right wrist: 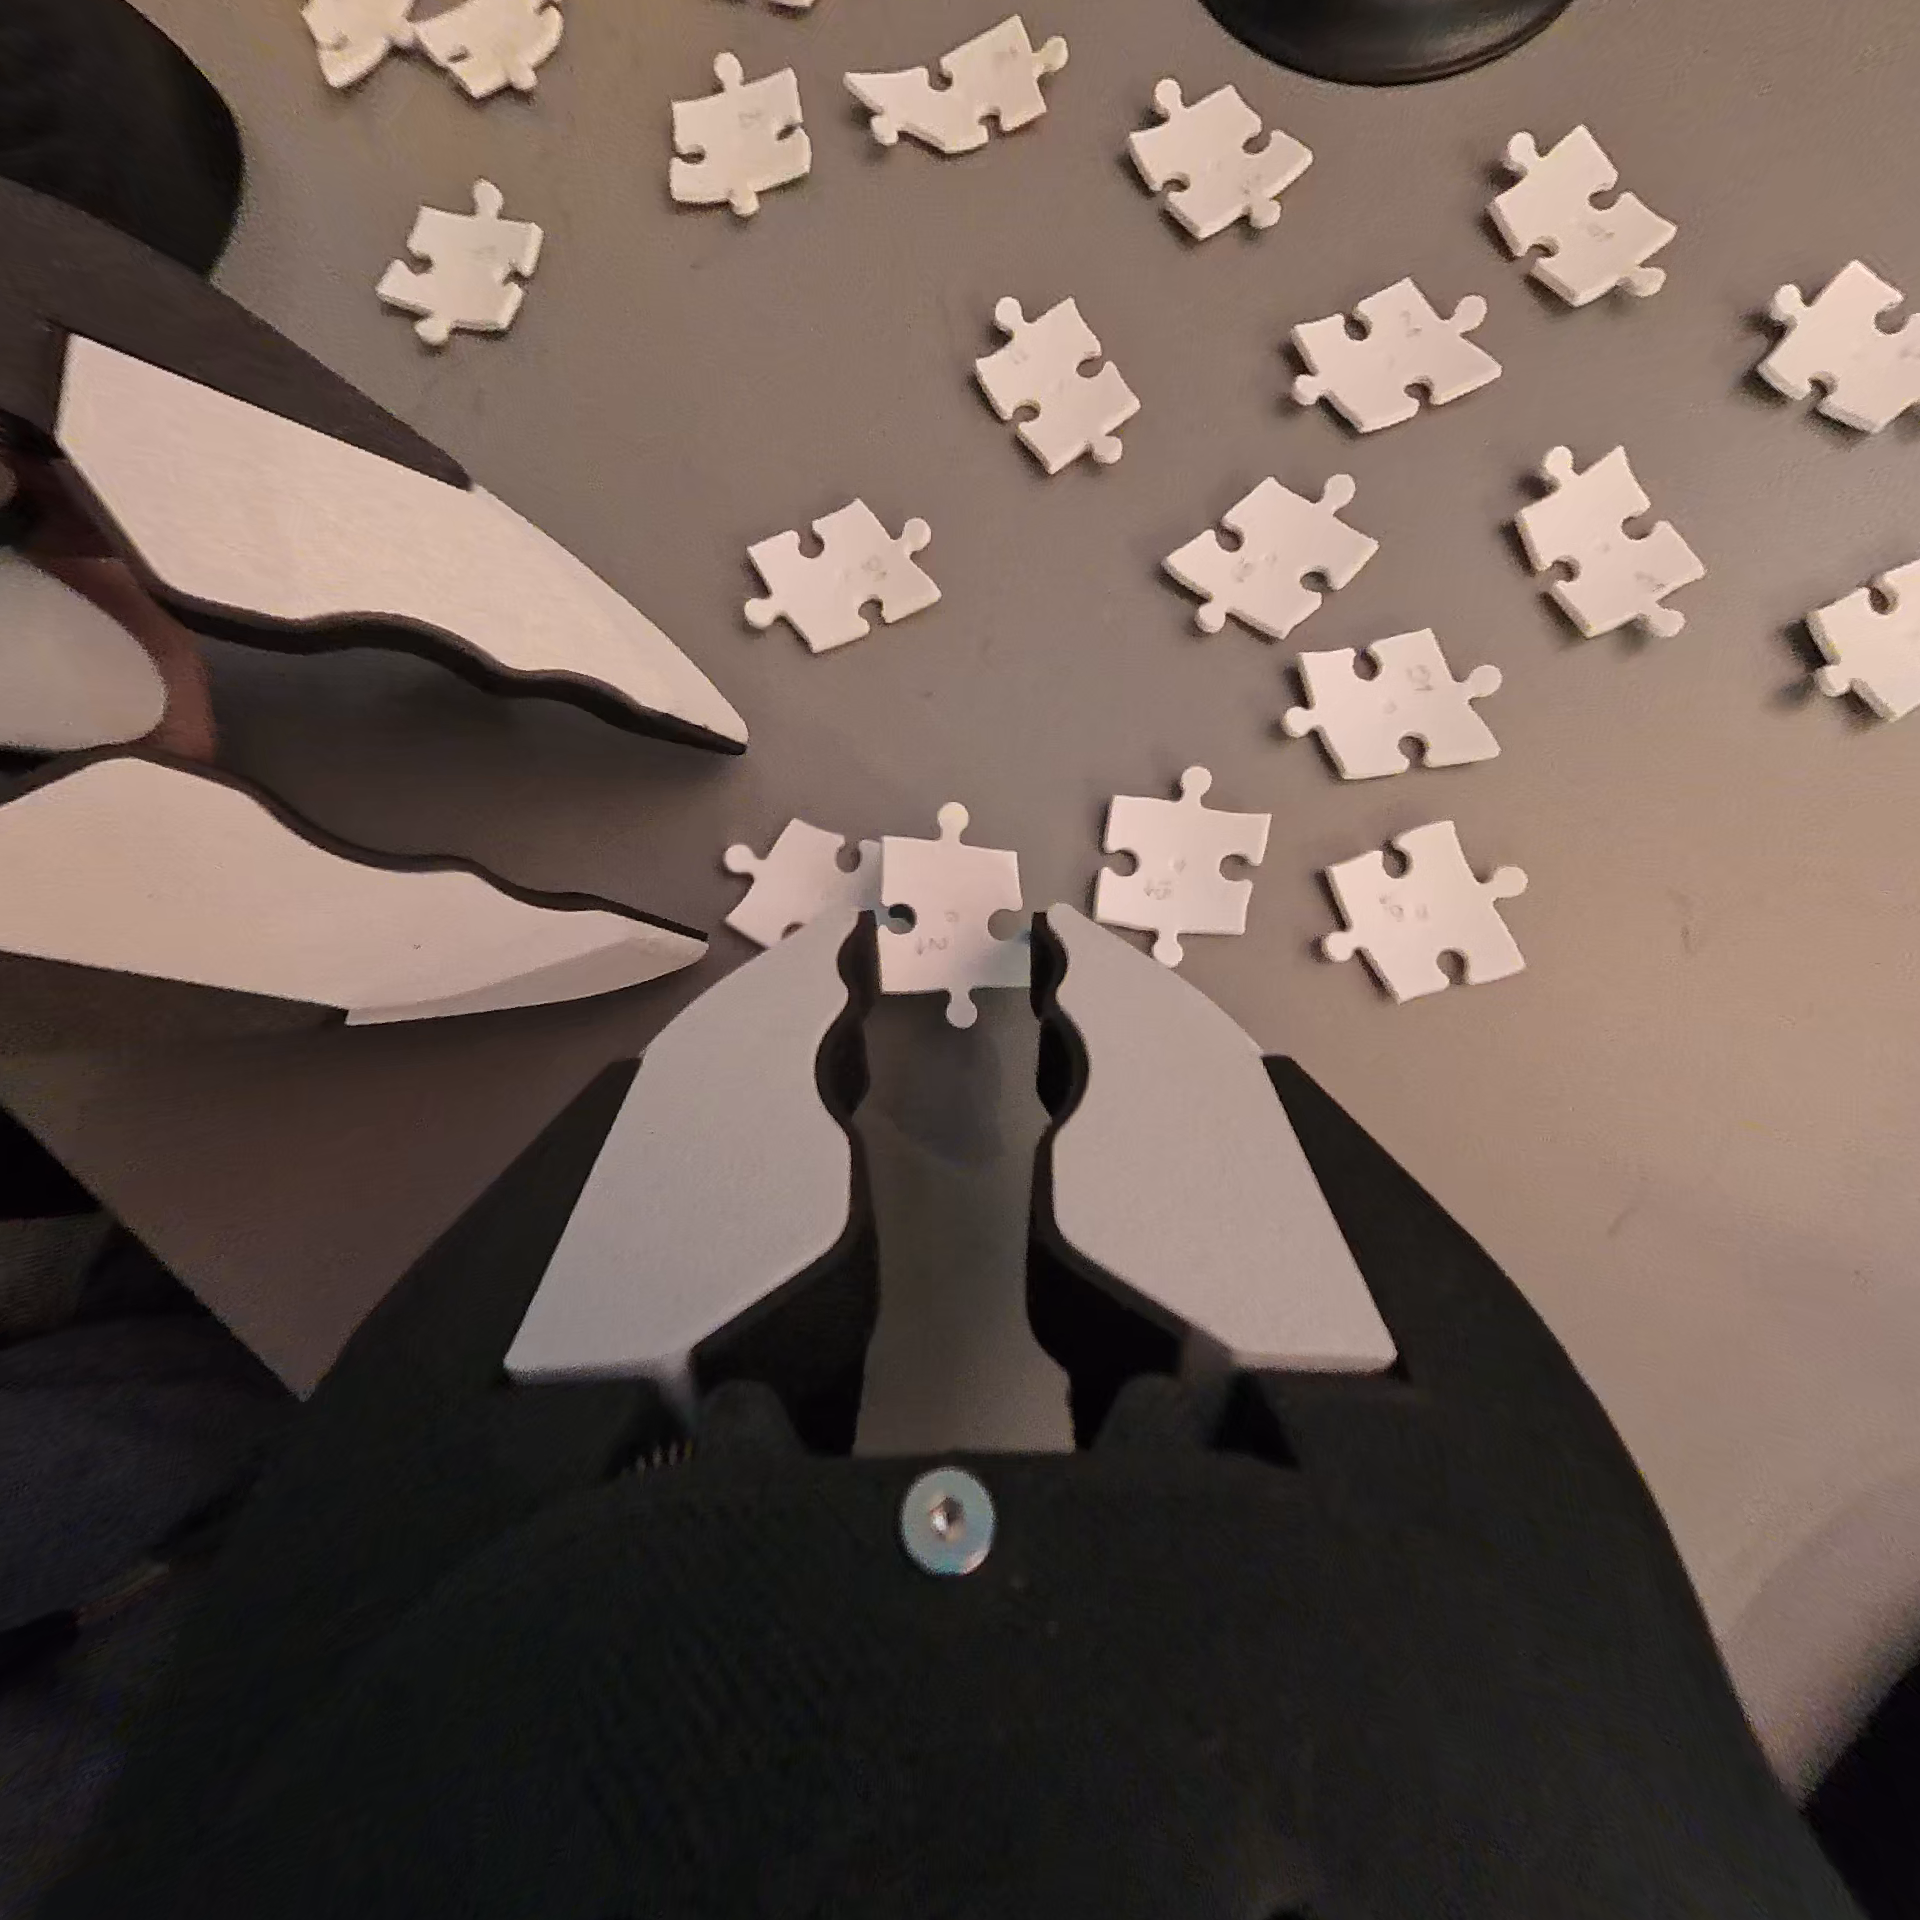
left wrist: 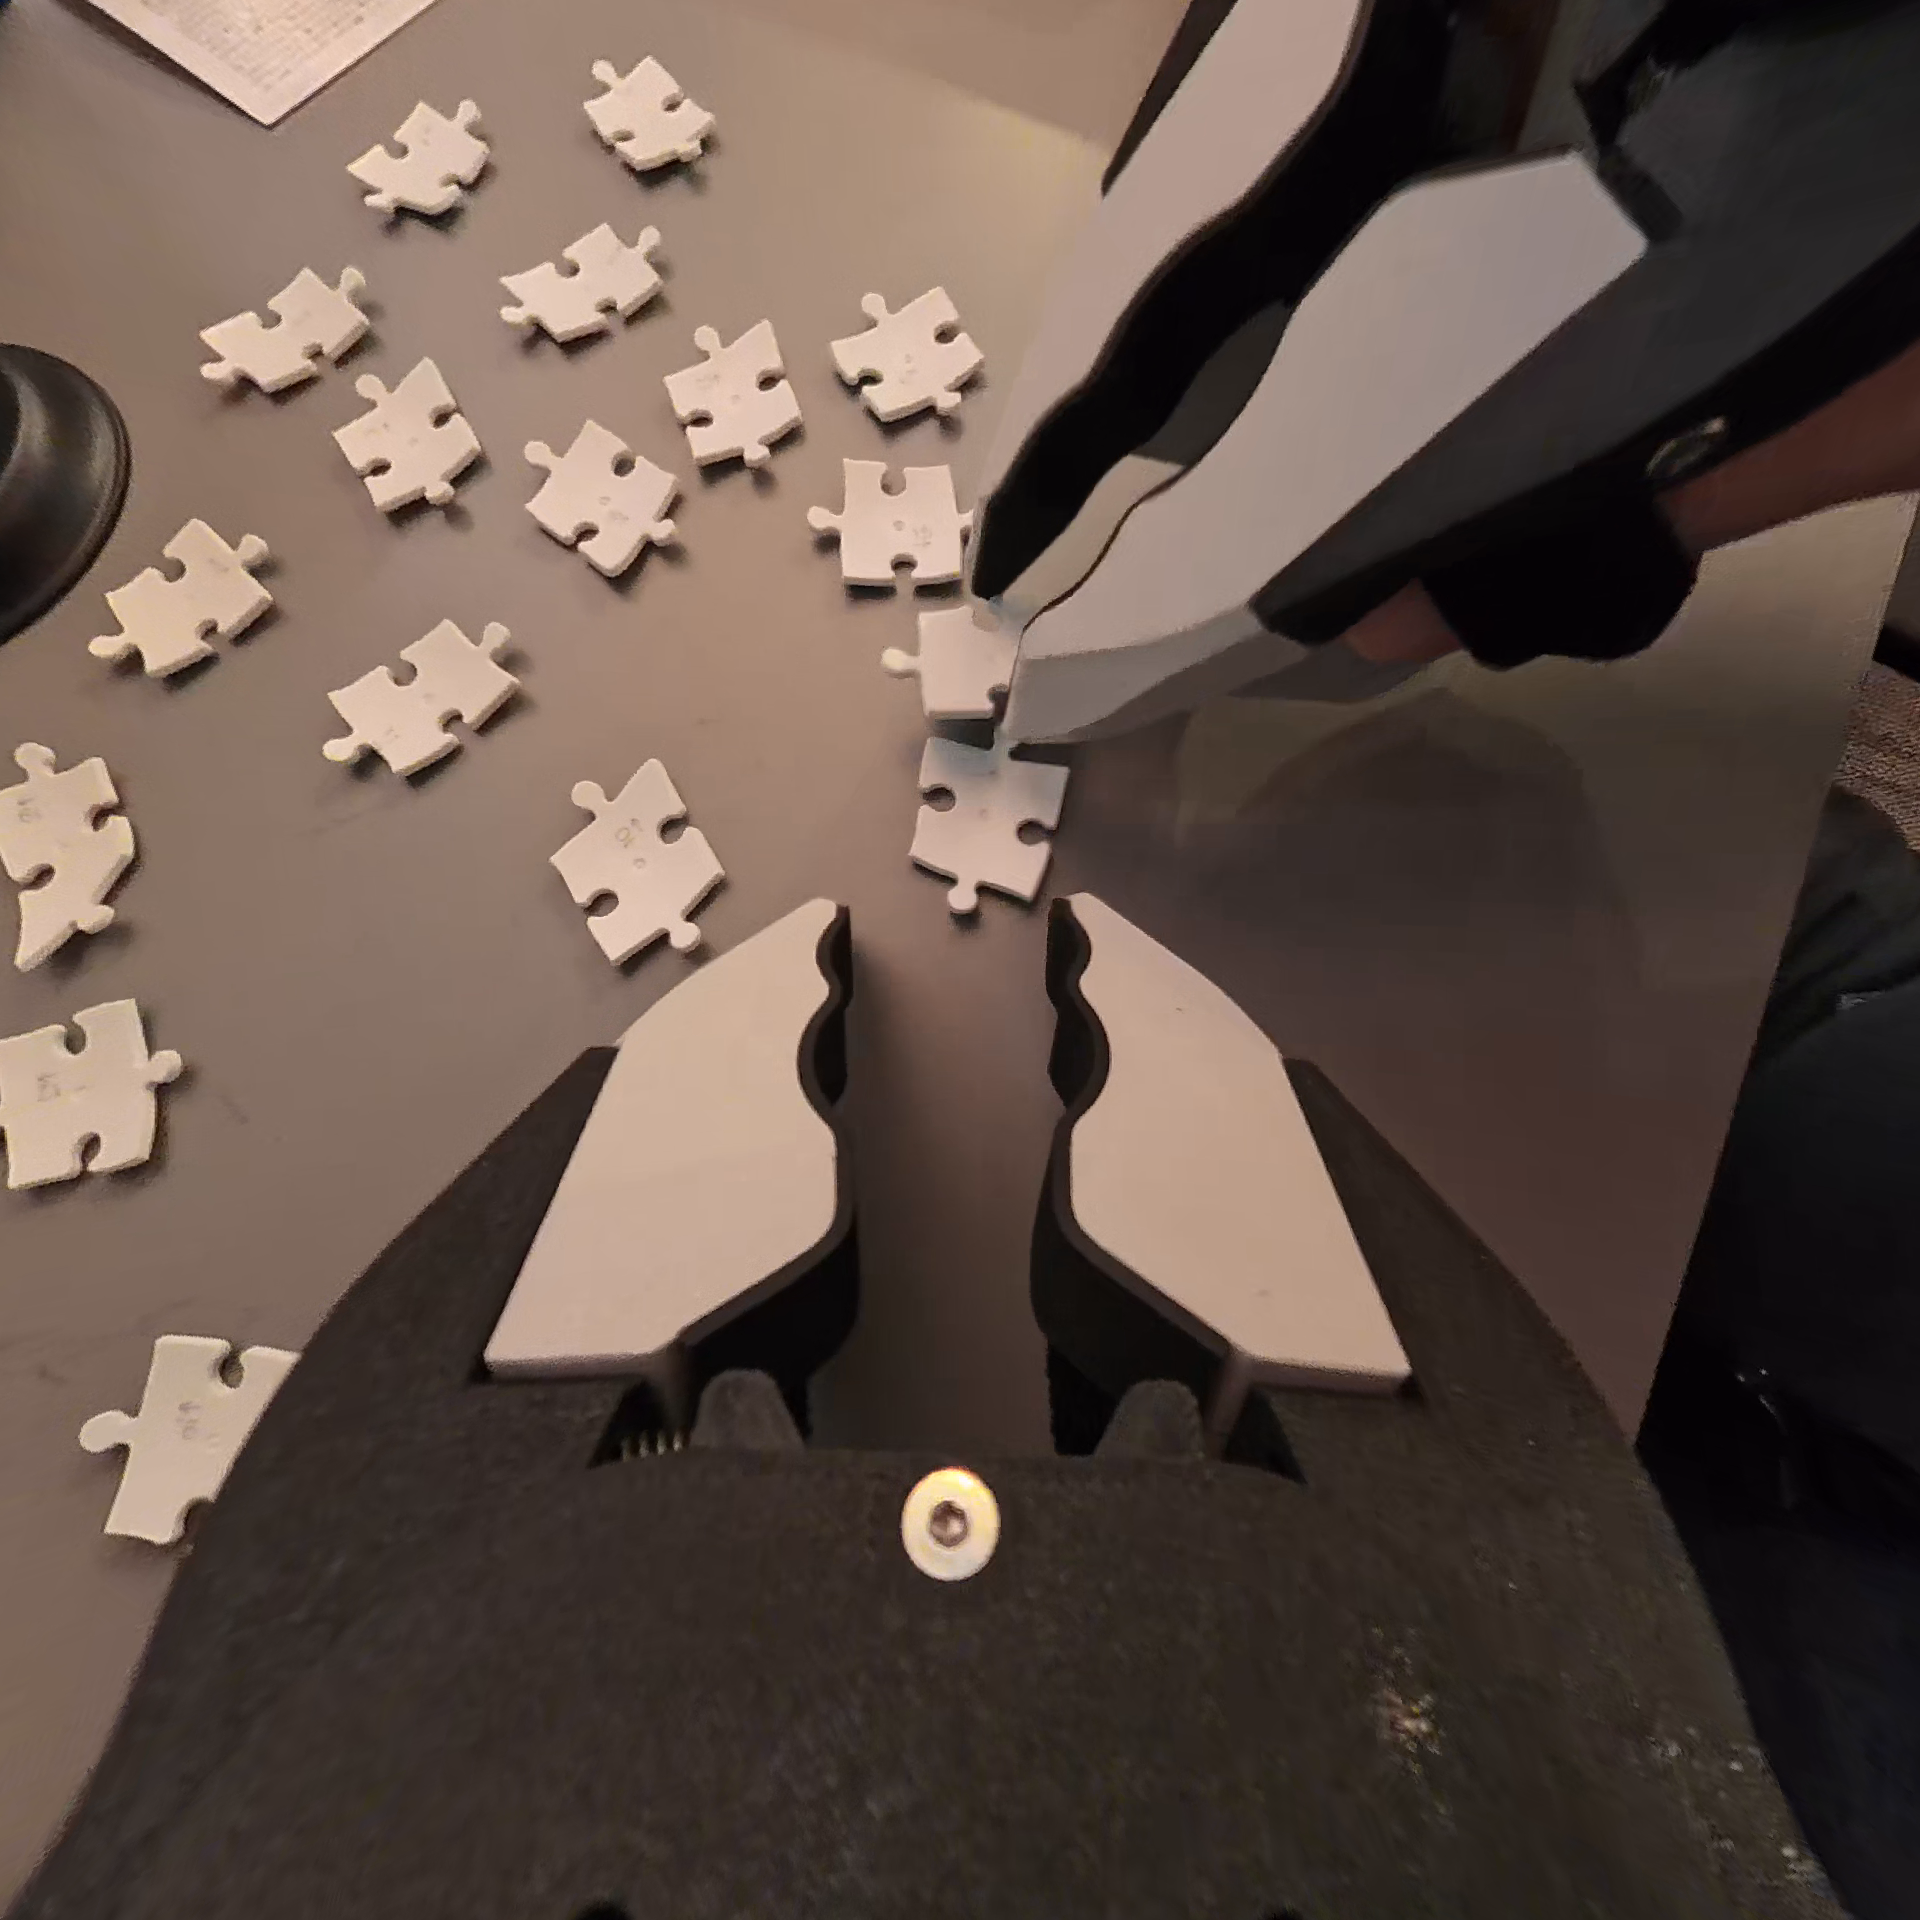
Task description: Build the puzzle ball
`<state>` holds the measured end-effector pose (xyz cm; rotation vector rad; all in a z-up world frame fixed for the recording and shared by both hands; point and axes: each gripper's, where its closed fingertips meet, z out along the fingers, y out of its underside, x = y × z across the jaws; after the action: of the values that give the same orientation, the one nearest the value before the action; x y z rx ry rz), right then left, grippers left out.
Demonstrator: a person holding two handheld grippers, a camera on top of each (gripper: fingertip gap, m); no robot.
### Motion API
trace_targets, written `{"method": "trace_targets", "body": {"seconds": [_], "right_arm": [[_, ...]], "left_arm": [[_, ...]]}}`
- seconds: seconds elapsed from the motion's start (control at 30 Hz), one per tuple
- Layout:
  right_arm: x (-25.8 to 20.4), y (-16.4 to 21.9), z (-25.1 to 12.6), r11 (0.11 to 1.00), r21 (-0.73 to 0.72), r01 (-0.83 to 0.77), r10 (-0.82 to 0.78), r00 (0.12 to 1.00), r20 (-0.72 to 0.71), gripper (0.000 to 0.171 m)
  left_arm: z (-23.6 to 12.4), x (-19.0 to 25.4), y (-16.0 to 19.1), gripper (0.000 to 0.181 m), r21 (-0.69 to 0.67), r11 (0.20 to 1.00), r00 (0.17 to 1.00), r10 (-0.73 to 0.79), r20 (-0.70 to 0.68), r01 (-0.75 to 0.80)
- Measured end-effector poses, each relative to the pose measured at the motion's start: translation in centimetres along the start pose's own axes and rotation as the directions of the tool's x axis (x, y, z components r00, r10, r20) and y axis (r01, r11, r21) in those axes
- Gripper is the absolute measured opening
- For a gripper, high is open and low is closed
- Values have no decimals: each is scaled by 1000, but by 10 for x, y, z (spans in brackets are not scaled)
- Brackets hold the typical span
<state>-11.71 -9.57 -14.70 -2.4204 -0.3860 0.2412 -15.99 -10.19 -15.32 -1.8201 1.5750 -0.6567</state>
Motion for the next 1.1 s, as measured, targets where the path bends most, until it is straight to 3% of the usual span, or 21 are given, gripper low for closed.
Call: {"method": "trace_targets", "body": {"seconds": [0.3, 0.83, 0.93, 1.03, 1.1], "right_arm": [[-1, 4, 7, 997, -71, 7, -13, 997, -73, 29], [-7, 0, -7, 999, -33, -17, 20, 997, 71, 32], [-10, -2, -22, 979, 5, 202, -200, 964, 175, 32], [-8, 7, -28, 839, 92, 536, -542, 811, 220, 31], [-10, 14, -25, 760, 155, 631, -647, 713, 271, 28]], "left_arm": [[-5, 1, -4, 35, 38, 999, 998, -36, -46, 38], [-1, -2, 0, 35, 3, 1000, 998, -30, -47, 30], [-1, -4, 1, 35, -3, 1000, 999, 10, -32, -10], [-2, -5, -1, 35, 7, 998, 997, 65, -29, -65], [-1, -3, -3, 35, 7, 996, 995, 84, -61, -84]]}}
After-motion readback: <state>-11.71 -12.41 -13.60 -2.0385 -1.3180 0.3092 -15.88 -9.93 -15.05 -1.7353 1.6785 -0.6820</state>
